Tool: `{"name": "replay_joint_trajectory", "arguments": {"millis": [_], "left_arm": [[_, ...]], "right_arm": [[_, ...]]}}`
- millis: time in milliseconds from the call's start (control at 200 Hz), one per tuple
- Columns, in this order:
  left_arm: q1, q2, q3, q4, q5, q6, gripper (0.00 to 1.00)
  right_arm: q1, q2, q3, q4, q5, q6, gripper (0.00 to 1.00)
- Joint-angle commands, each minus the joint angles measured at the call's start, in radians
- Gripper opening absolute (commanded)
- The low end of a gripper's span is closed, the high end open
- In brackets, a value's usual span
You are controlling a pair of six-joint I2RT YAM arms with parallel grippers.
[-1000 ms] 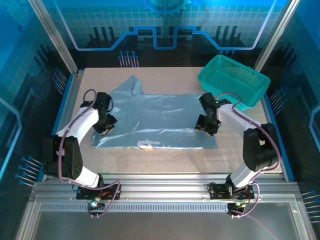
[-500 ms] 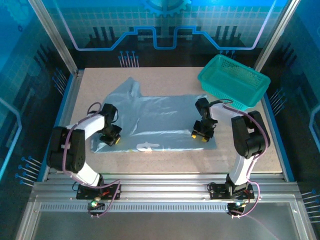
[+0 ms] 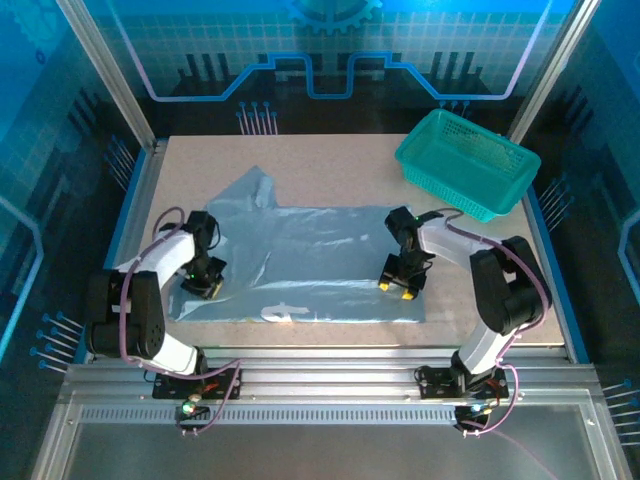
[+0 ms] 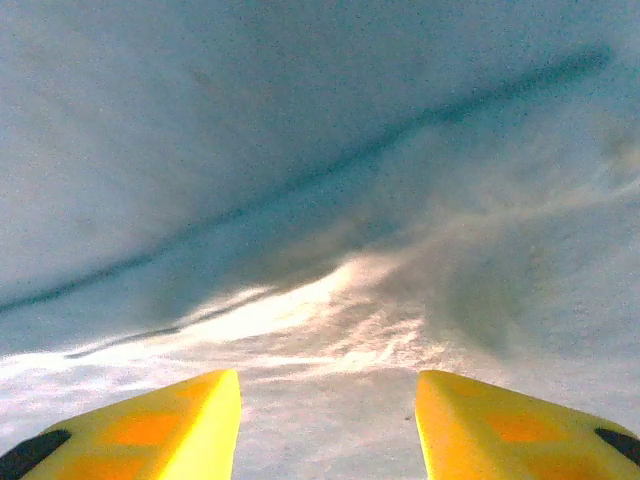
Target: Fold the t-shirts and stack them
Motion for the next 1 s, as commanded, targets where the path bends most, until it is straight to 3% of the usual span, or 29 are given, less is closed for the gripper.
{"name": "replay_joint_trajectory", "arguments": {"millis": [0, 130, 415, 645, 995], "left_arm": [[-0.002, -0.011, 0.157, 0.052, -0.028, 0.113, 0.25], [0.001, 0.169, 0.389, 0.160, 0.076, 0.230, 0.39], [0.006, 0.588, 0.846, 0.295, 0.179, 0.378, 0.42], [0.017, 0.732, 0.952, 0.475, 0.261, 0.408, 0.45], [0.018, 0.853, 1.085, 0.391, 0.240, 0.410, 0.49]], "right_arm": [[-0.032, -0.051, 0.129, 0.041, 0.211, -0.024, 0.48], [-0.069, 0.064, 0.291, 0.121, 0.352, -0.082, 0.46], [-0.160, 0.392, 0.613, 0.123, 0.392, -0.110, 0.45], [-0.182, 0.531, 0.710, 0.088, 0.404, -0.071, 0.45], [-0.198, 0.641, 0.816, 0.015, 0.361, -0.031, 0.40]]}}
